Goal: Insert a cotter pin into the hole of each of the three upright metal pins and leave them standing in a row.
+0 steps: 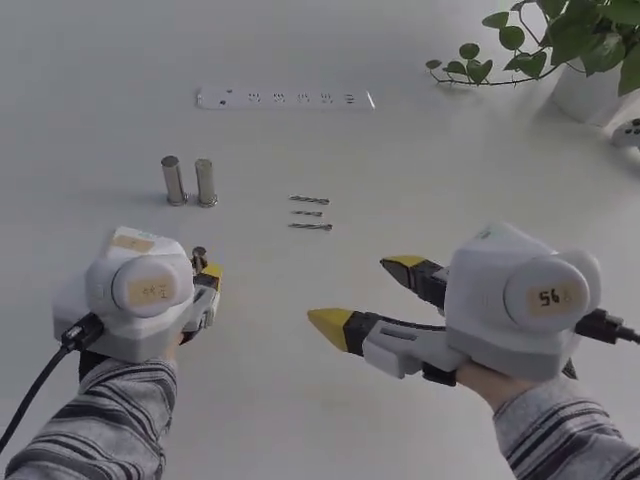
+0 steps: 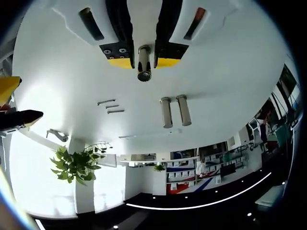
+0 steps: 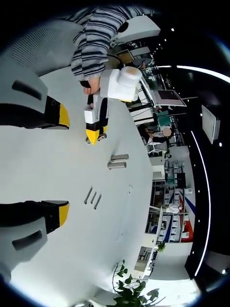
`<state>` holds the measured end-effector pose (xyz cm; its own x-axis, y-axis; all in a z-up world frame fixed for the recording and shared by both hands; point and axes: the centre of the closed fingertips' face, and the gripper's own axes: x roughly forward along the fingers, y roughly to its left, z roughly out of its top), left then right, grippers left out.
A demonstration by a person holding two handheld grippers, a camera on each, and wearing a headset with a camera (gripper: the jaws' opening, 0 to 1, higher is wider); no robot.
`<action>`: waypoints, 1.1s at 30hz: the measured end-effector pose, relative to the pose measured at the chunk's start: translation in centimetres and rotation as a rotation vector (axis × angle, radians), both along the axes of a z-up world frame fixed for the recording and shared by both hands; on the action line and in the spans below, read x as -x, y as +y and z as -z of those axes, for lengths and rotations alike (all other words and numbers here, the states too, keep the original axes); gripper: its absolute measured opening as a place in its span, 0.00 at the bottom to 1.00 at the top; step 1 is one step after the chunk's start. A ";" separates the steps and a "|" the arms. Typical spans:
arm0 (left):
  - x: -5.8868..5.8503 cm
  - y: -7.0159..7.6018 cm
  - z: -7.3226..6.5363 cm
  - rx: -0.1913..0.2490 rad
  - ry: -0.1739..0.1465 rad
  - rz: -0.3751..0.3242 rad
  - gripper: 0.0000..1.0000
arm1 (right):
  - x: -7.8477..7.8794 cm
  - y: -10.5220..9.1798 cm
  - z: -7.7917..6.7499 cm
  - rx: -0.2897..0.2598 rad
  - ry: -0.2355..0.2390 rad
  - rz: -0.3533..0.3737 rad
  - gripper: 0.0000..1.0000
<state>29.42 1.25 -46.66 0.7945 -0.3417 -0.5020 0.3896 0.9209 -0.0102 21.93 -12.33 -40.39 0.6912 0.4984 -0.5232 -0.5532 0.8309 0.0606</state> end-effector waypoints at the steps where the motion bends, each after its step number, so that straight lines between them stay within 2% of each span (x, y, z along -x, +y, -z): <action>1: 0.0 0.0 0.1 0.002 0.005 0.002 0.16 | -0.1 -0.1 0.0 0.003 0.000 -0.001 0.57; 4: 0.2 0.0 0.2 0.003 0.012 0.009 0.20 | -0.4 -0.3 -0.1 0.010 0.008 -0.005 0.55; 7: 0.4 0.1 0.0 0.018 0.022 0.018 0.24 | -1.0 -0.8 -0.1 0.042 0.018 -0.023 0.52; 9: 0.5 0.1 -0.4 0.028 0.024 0.029 0.31 | -1.5 -1.0 -0.1 0.059 0.032 -0.037 0.48; 10: 0.7 -0.1 -0.8 0.042 0.015 0.046 0.34 | -1.5 -1.3 0.5 0.100 0.073 -0.072 0.47; 11: 0.7 -0.2 -1.0 0.045 0.012 0.060 0.36 | -1.8 -1.4 0.5 0.112 0.076 -0.083 0.47; 12: 1.0 -0.3 -1.3 0.047 0.012 0.086 0.38 | -2.3 -1.4 0.4 0.118 0.071 -0.104 0.46; 14: 1.2 -0.5 -1.7 0.050 0.002 0.116 0.44 | -3.1 -1.5 0.3 0.093 0.081 -0.098 0.43; 15: 1.4 -0.5 -2.1 0.044 -0.011 0.142 0.45 | -3.6 -1.5 0.3 0.070 0.111 -0.098 0.42; 18: 1.8 -0.5 -2.6 0.026 -0.012 0.176 0.53 | -4.8 -1.6 0.3 0.079 0.126 -0.109 0.41; 22: 2.4 -0.4 -3.2 0.024 -0.002 0.188 0.63 | -6.6 -1.4 0.6 0.127 0.137 -0.172 0.32; 24: 2.7 -0.4 -3.4 0.046 0.008 0.191 0.69 | -8.2 -1.6 0.8 0.158 0.135 -0.175 0.30; 27: 3.0 -0.1 -3.8 0.065 0.015 0.194 0.74 | -9.2 -1.2 0.9 0.193 0.129 -0.219 0.26; 30: 3.5 0.1 -4.1 0.056 0.015 0.212 0.79 | -10.9 -1.0 1.6 0.240 0.136 -0.255 0.23; 33: 3.8 0.4 -4.1 0.044 0.022 0.220 0.83 | -12.1 -0.9 2.2 0.257 0.148 -0.281 0.20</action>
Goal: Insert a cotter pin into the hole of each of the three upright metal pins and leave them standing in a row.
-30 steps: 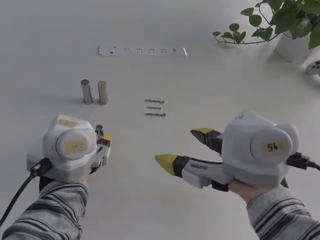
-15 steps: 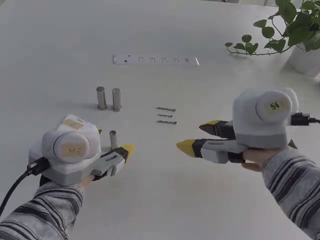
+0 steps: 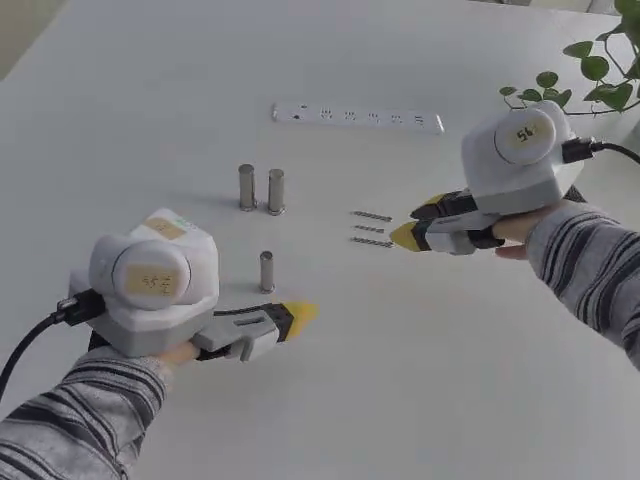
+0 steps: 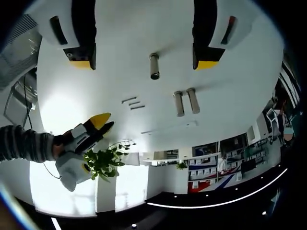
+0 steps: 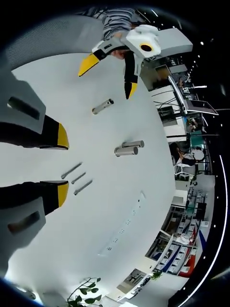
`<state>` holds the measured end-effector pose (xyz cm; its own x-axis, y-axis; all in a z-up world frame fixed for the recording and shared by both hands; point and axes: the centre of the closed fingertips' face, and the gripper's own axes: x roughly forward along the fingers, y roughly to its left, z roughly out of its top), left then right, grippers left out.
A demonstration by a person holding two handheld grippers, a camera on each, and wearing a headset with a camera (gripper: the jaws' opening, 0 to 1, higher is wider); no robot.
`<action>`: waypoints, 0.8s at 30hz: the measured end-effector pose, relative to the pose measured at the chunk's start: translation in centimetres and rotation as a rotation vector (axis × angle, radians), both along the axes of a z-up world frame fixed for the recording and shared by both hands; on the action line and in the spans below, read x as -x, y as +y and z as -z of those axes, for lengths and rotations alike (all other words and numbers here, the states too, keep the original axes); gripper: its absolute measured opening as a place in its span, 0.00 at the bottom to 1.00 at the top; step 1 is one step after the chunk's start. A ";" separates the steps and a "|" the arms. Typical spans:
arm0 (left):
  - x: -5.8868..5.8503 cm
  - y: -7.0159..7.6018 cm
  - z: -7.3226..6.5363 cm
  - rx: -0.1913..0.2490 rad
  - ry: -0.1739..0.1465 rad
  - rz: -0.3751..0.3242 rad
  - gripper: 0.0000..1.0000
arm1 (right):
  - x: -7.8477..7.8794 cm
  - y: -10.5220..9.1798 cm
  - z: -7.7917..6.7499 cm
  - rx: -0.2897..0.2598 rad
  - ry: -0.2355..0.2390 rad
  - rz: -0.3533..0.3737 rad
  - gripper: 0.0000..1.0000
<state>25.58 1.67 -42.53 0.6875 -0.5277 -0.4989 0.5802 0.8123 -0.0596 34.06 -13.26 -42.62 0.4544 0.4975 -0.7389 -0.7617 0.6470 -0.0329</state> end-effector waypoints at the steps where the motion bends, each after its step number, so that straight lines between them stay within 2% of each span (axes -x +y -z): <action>1: 0.1 0.1 0.0 0.000 0.003 -0.002 0.83 | -0.6 -0.1 0.4 0.021 0.005 -0.012 0.18; 3: 0.4 0.1 -0.1 0.011 0.007 0.002 0.84 | -1.5 -0.3 1.1 0.041 0.020 -0.032 0.16; 4: 0.5 0.1 -0.2 0.030 0.005 -0.009 0.84 | -1.7 -0.1 1.4 0.051 0.027 -0.041 0.16; 7: 0.8 0.1 -0.2 0.048 0.012 -0.017 0.86 | -1.9 0.1 2.1 0.084 0.045 -0.064 0.15; 8: 1.0 0.2 -0.1 0.045 0.014 -0.014 0.86 | -3.0 0.0 3.1 0.114 0.051 -0.096 0.15; 12: 1.2 0.6 0.0 0.011 0.012 -0.022 0.84 | -2.7 0.2 4.2 0.211 0.071 -0.167 0.14; 17: 1.2 1.2 -0.3 0.043 0.019 -0.053 0.81 | -3.1 0.8 4.7 0.243 0.079 -0.188 0.12; 18: 1.2 1.3 -0.4 0.045 0.019 -0.057 0.80 | -4.3 0.7 4.9 0.244 0.084 -0.195 0.12; 19: 1.3 1.3 -0.3 0.044 0.020 -0.056 0.79 | -4.5 0.8 5.2 0.244 0.100 -0.200 0.12; 24: 1.5 1.6 -0.1 0.023 0.029 -0.050 0.77 | -3.9 1.6 5.8 0.240 0.133 -0.208 0.08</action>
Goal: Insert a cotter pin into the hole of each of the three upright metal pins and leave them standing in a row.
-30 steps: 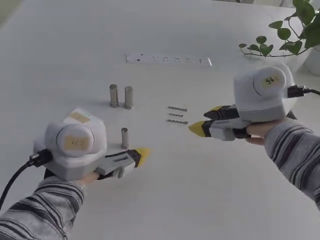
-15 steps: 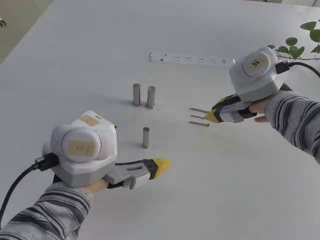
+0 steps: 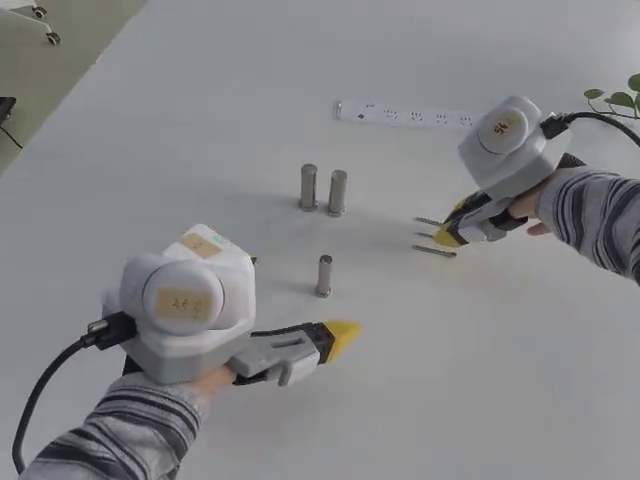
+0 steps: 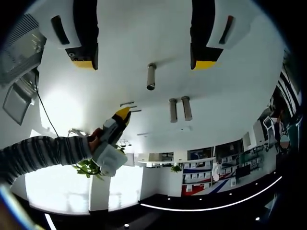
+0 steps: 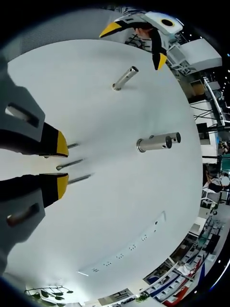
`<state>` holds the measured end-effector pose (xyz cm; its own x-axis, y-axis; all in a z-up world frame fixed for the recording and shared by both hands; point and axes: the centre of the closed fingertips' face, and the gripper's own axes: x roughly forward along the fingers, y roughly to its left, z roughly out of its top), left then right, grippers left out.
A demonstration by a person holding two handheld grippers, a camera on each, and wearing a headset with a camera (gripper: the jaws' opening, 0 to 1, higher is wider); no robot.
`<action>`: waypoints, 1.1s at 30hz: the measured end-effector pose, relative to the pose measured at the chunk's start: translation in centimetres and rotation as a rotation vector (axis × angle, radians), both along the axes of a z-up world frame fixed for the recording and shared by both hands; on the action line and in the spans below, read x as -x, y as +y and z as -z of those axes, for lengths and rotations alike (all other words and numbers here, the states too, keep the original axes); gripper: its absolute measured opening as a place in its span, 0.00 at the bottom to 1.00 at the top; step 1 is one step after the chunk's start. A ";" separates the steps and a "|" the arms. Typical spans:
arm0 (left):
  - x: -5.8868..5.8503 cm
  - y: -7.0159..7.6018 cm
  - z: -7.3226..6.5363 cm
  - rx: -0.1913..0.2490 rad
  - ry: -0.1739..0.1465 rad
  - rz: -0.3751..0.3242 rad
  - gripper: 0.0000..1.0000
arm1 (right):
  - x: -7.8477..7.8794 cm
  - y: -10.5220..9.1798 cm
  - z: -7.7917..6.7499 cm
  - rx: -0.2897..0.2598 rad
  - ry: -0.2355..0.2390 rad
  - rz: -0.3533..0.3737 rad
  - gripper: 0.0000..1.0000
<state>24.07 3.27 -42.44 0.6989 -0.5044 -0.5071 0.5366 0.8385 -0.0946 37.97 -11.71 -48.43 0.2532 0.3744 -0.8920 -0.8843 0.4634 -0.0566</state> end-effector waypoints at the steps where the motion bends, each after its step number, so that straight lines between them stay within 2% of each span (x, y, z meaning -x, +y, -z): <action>1: 0.0 0.1 0.0 -0.001 0.000 0.000 0.77 | 0.2 0.1 0.3 0.004 0.016 -0.015 0.07; 6: -0.1 0.4 0.3 0.011 0.010 -0.018 0.75 | 0.7 -0.3 1.0 0.048 0.023 -0.057 0.06; 10: 0.0 0.6 0.3 0.017 0.014 -0.026 0.73 | 0.7 -0.2 0.7 0.036 0.038 -0.053 0.05; 13: 0.0 0.6 0.5 0.016 0.016 -0.024 0.72 | 0.8 -0.1 0.6 0.058 0.051 -0.066 0.03; 15: 0.0 0.8 0.7 0.011 0.025 -0.027 0.71 | 0.8 -0.2 0.6 0.080 0.044 -0.053 0.01; 20: 0.1 1.2 0.8 0.009 0.029 -0.038 0.71 | 1.0 -0.2 0.5 0.107 0.003 -0.088 0.00; 24: 0.0 1.5 0.8 -0.002 0.024 -0.042 0.68 | 1.1 -0.1 0.4 0.100 0.002 -0.085 0.00; 25: -0.1 1.6 0.6 0.006 0.015 -0.045 0.67 | 1.1 -0.1 0.3 0.098 0.002 -0.080 0.00; 28: -0.2 1.6 0.2 0.020 0.013 -0.045 0.63 | 1.4 0.0 0.2 0.085 0.004 -0.093 0.00; 29: -0.3 1.5 0.1 0.023 0.013 -0.044 0.63 | 1.4 0.2 0.0 0.077 -0.008 -0.093 0.00; 33: -0.3 1.3 -0.5 0.030 0.005 -0.032 0.59 | 0.8 0.9 -1.6 0.034 -0.110 -0.133 0.00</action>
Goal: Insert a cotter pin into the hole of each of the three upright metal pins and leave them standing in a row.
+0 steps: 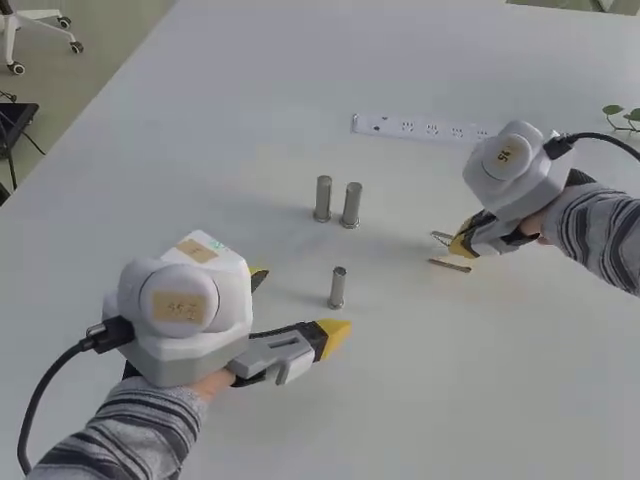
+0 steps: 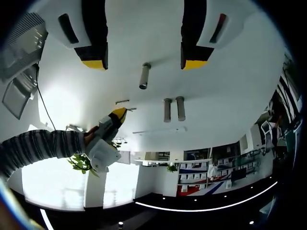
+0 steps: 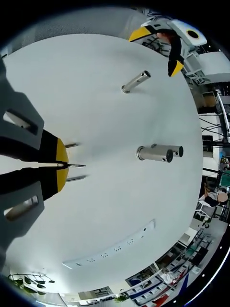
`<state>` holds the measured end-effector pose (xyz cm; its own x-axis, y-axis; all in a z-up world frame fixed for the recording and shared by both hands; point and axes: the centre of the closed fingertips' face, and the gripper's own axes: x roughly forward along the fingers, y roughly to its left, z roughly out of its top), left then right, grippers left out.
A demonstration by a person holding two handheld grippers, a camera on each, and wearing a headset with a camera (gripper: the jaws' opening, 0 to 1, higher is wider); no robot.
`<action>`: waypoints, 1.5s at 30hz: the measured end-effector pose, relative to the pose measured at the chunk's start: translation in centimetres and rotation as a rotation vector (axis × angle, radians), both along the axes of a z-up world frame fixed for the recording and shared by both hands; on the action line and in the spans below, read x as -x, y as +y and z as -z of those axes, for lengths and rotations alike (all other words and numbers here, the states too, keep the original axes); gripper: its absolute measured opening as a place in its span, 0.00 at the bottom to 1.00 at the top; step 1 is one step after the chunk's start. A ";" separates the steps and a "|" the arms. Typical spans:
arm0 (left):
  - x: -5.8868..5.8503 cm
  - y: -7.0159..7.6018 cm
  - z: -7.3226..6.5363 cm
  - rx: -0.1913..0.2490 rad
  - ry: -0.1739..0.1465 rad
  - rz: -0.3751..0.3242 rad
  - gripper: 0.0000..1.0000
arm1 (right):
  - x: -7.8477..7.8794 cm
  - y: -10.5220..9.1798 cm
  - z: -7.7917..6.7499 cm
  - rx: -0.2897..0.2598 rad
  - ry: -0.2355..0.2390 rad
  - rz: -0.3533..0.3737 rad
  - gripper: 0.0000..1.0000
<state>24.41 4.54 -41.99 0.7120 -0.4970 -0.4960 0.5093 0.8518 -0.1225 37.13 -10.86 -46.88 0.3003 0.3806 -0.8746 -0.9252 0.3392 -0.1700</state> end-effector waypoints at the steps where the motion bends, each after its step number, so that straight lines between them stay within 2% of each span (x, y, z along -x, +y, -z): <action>1: 0.0 -0.1 -0.1 -0.004 -0.001 0.004 0.58 | 0.0 0.2 -0.4 -0.015 -0.016 -0.002 0.00; 4: 0.1 -0.2 -0.2 -0.008 0.003 0.012 0.55 | 0.1 0.7 -1.9 -0.045 -0.092 -0.044 0.00; 7: 0.2 -0.5 -0.4 -0.011 0.006 0.026 0.52 | 0.9 1.4 -3.0 -0.080 -0.137 -0.088 0.00; 11: 0.0 -1.0 -1.2 0.018 0.001 0.033 0.45 | 2.5 2.7 -4.5 -0.114 -0.207 -0.180 0.00; 15: -0.4 -1.4 -2.2 0.057 0.001 0.036 0.42 | 4.4 4.1 -5.6 -0.194 -0.215 -0.214 0.00; 17: -0.6 -1.7 -2.6 0.085 -0.004 0.035 0.41 | 5.4 4.7 -6.1 -0.204 -0.236 -0.247 0.00; 19: -0.6 -2.1 -3.1 0.109 -0.011 0.051 0.35 | 6.3 5.3 -6.5 -0.201 -0.264 -0.294 0.00; 21: -0.7 -2.3 -3.4 0.120 -0.021 0.055 0.29 | 6.9 5.6 -6.6 -0.193 -0.275 -0.308 0.00; 24: -0.7 -2.7 -3.5 0.133 -0.017 0.067 0.24 | 8.1 6.4 -6.8 -0.184 -0.306 -0.370 0.00; 27: -0.5 -3.3 -3.5 0.143 0.002 0.079 0.21 | 9.2 6.9 -6.7 -0.170 -0.321 -0.425 0.00; 29: -0.4 -3.5 -3.5 0.156 0.014 0.081 0.20 | 10.3 7.4 -6.6 -0.187 -0.295 -0.436 0.00; 33: 0.1 -4.4 -4.0 0.232 0.039 0.089 0.12 | 11.7 8.2 -6.9 -0.199 -0.309 -0.471 0.00; 36: 0.2 -4.5 -4.1 0.254 0.042 0.085 0.11 | 12.5 8.9 -7.6 -0.225 -0.311 -0.487 0.00; 39: 0.4 -4.7 -4.5 0.297 0.050 0.088 0.07 | 13.1 9.5 -8.2 -0.235 -0.318 -0.518 0.00; 41: 0.4 -4.7 -4.6 0.308 0.056 0.089 0.05 | 13.4 9.7 -8.6 -0.241 -0.324 -0.527 0.00; 45: 0.5 -4.8 -5.0 0.326 0.046 0.083 0.04 | 13.5 10.1 -9.1 -0.244 -0.335 -0.539 0.00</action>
